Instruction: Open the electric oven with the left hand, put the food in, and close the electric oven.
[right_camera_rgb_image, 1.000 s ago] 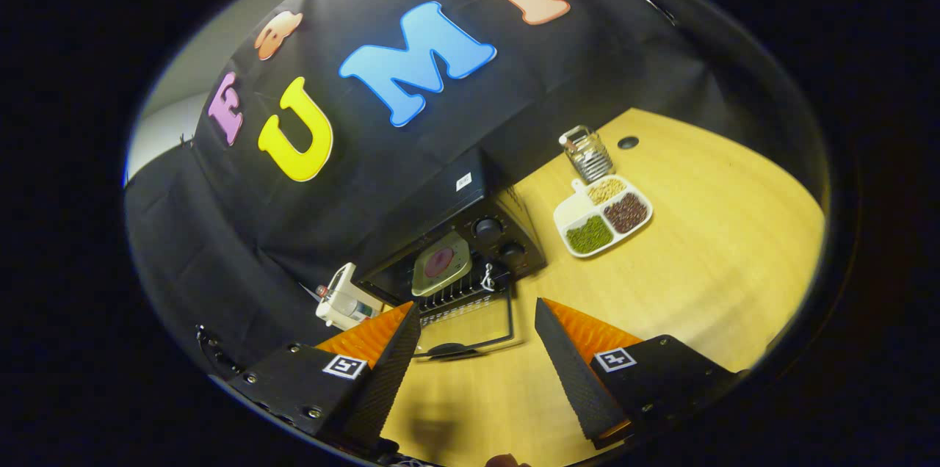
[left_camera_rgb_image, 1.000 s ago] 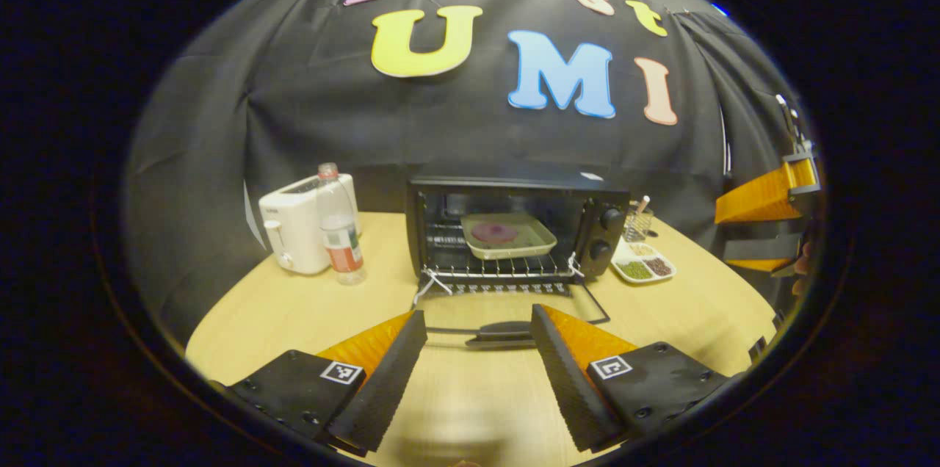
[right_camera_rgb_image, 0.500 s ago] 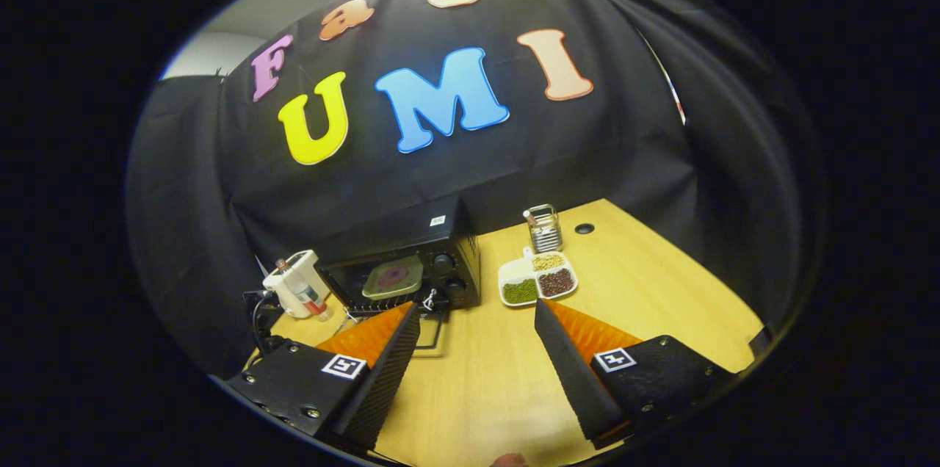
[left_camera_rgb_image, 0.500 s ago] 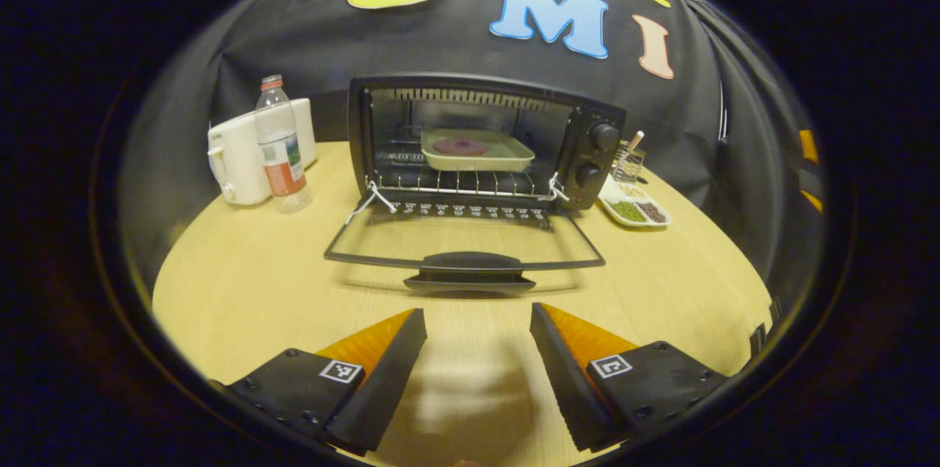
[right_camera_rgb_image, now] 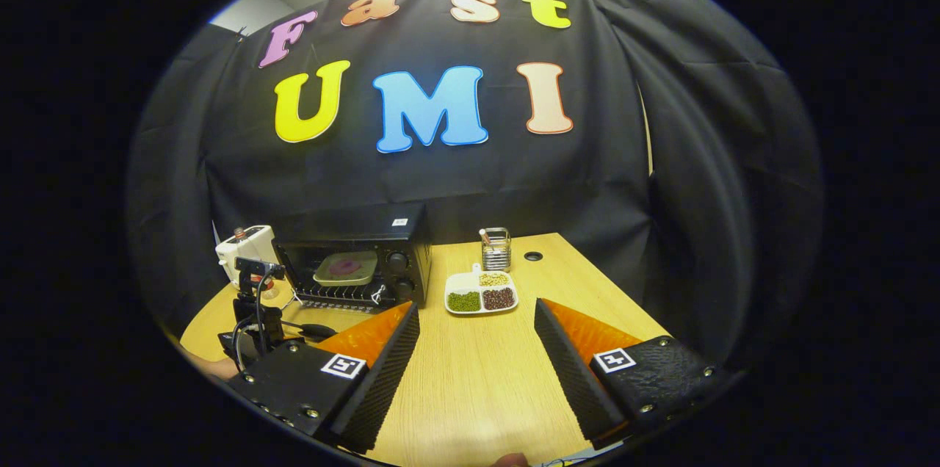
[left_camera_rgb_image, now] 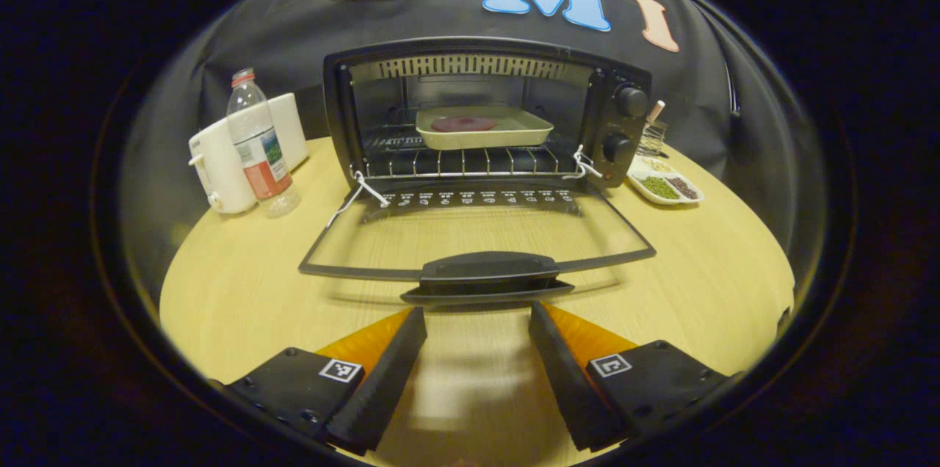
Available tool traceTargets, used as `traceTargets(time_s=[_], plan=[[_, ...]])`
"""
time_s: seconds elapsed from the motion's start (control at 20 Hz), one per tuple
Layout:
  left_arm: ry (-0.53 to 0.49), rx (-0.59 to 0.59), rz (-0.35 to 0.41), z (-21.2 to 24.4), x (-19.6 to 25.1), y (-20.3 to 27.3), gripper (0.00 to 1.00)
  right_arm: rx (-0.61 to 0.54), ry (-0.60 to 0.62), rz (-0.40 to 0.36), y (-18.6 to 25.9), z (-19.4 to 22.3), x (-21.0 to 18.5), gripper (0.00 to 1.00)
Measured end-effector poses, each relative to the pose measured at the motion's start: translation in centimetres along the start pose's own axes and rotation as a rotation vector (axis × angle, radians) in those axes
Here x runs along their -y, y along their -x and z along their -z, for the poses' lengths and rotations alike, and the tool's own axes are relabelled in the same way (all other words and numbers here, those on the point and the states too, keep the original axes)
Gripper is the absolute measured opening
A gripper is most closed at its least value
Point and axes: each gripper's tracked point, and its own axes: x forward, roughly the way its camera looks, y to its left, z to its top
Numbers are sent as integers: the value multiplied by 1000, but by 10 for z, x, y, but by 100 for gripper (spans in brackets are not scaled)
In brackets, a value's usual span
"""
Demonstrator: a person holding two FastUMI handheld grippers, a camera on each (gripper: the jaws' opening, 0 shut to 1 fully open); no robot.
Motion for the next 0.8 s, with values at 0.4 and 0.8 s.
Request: traceTargets(time_s=[0.4, 0.8], plan=[[26, 20, 24, -18, -1, 15, 97, 24, 101, -24, -5, -3, -22, 96], [41, 145, 47, -82, -3, 40, 97, 29, 83, -66, -15, -2, -42, 96]])
